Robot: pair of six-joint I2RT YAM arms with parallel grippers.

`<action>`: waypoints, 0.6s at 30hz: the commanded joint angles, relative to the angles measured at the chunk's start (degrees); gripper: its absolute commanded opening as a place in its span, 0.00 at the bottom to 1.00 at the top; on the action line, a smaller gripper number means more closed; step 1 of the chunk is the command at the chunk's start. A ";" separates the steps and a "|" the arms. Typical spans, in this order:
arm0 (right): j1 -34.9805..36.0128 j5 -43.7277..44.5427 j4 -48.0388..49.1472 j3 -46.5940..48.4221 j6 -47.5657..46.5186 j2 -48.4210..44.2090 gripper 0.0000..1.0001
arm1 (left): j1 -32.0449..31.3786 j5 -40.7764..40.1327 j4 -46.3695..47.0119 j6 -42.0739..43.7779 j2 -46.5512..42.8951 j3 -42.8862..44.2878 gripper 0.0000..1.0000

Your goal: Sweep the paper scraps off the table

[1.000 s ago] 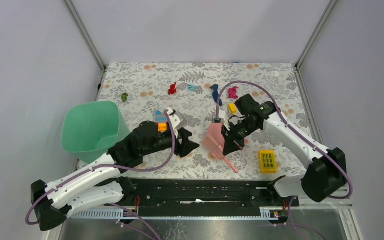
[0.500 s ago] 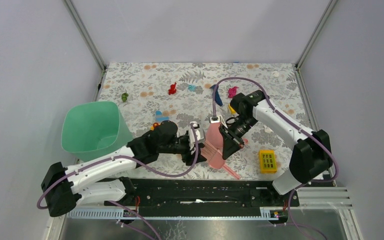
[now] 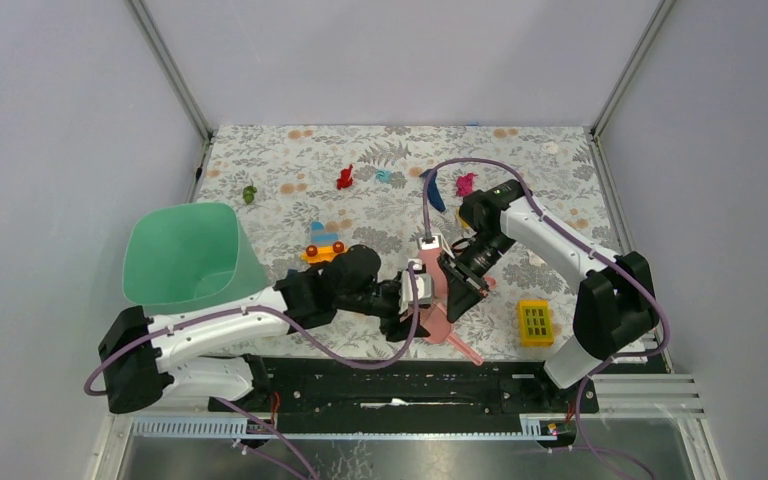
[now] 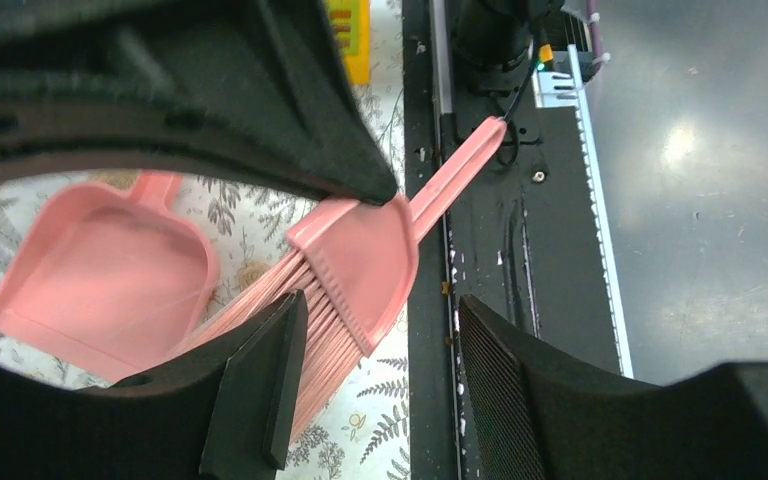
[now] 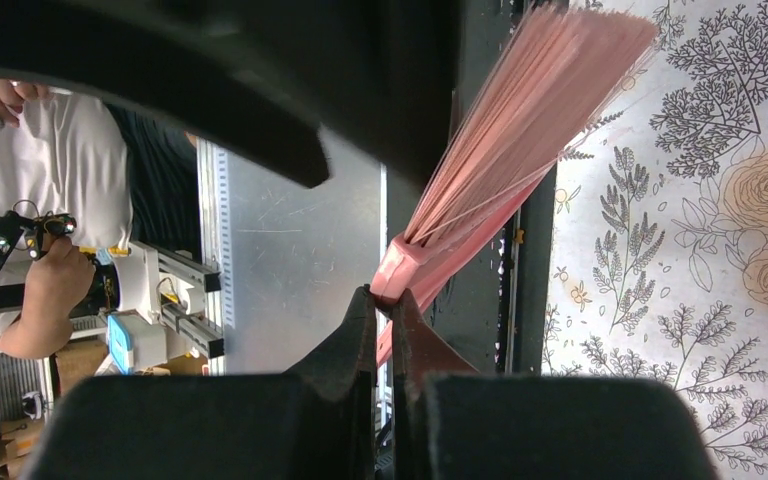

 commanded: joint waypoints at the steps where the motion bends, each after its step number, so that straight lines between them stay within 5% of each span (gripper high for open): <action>1: 0.51 -2.67 -1.37 0.93 -1.45 0.78 0.00 | -3.30 -2.66 0.16 5.16 -4.05 8.16 0.63; 10: 1.10 -3.62 -1.50 2.33 -1.31 1.29 0.00 | -6.36 -7.09 -14.53 13.32 3.84 18.49 0.54; 18: 1.94 -3.15 -1.36 1.90 -0.92 0.91 0.00 | -6.69 -12.99 -13.30 16.03 3.93 14.94 0.53</action>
